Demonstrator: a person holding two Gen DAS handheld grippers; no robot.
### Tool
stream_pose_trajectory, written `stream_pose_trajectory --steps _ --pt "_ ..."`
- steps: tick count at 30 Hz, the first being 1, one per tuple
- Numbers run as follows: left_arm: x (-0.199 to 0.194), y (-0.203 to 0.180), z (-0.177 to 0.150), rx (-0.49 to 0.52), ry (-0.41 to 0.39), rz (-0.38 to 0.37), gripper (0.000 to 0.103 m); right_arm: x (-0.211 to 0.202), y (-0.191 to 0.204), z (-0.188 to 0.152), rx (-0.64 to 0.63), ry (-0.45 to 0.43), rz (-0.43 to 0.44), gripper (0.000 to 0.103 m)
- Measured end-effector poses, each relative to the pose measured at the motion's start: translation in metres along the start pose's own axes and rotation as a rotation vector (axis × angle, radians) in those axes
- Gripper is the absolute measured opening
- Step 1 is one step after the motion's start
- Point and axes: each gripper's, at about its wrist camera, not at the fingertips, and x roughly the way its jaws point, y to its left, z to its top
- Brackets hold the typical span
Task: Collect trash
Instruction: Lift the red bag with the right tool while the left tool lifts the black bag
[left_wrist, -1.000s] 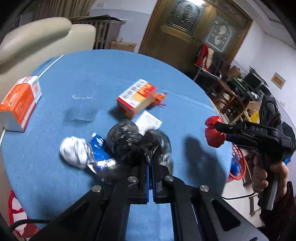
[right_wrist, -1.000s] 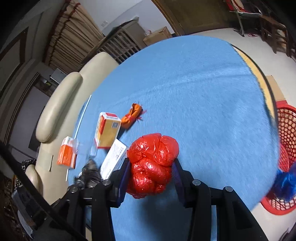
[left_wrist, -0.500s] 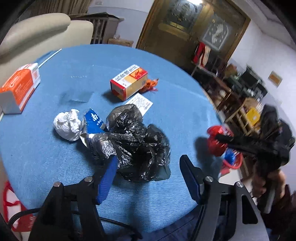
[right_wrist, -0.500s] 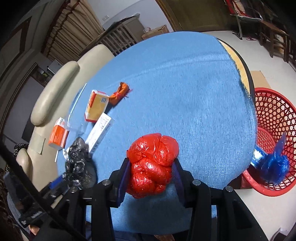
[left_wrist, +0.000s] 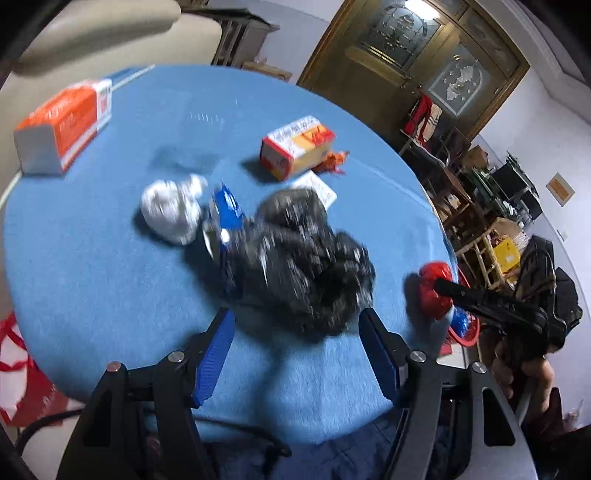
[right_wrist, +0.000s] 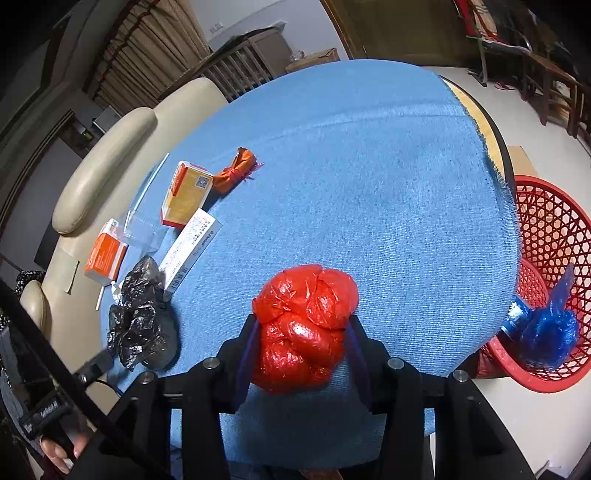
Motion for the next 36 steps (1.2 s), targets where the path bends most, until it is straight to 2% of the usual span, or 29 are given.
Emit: stream_pose_trajectory --steps 3,7,11,13,14,15,16,18,22,26,30,36 --pt "0.007 -0.012 -0.005 0.025 0.02 -0.008 0.07 0.002 0.001 -0.001 -0.003 0.009 0.002 0.05" --pt "0.024 -0.025 0.009 0.005 0.021 0.007 0.07 0.011 0.0 -0.006 0.02 0.047 0.026 0.051" --pt "0.049 -0.043 0.027 0.049 0.01 0.058 0.07 0.011 0.005 -0.009 -0.004 0.036 0.008 0.051" --pt "0.065 -0.058 0.036 0.099 0.019 0.126 0.07 0.009 0.005 -0.009 -0.01 0.025 0.001 0.051" --pt "0.073 -0.066 0.038 0.136 0.027 0.167 0.067 0.007 0.004 -0.009 -0.012 0.017 -0.004 0.05" --pt "0.081 -0.076 0.039 0.187 0.032 0.205 0.047 0.002 0.001 -0.008 -0.008 -0.002 -0.011 0.05" --pt "0.085 -0.081 0.039 0.216 0.044 0.221 0.038 -0.002 -0.003 -0.006 0.0 -0.019 -0.015 0.05" --pt "0.092 -0.091 0.037 0.249 0.058 0.222 0.031 -0.011 -0.015 -0.003 0.026 -0.059 -0.018 0.049" --pt "0.095 -0.112 0.026 0.358 0.047 0.246 0.028 -0.025 -0.045 0.001 0.102 -0.102 -0.032 0.049" --pt "0.093 -0.127 0.015 0.423 0.052 0.23 0.026 -0.034 -0.064 -0.002 0.146 -0.122 -0.033 0.049" --pt "0.085 -0.134 0.016 0.441 0.055 0.156 0.026 -0.049 -0.076 -0.007 0.152 -0.158 -0.034 0.049" --pt "0.076 -0.155 0.019 0.469 0.054 0.092 0.026 -0.081 -0.105 -0.009 0.193 -0.251 -0.056 0.049"
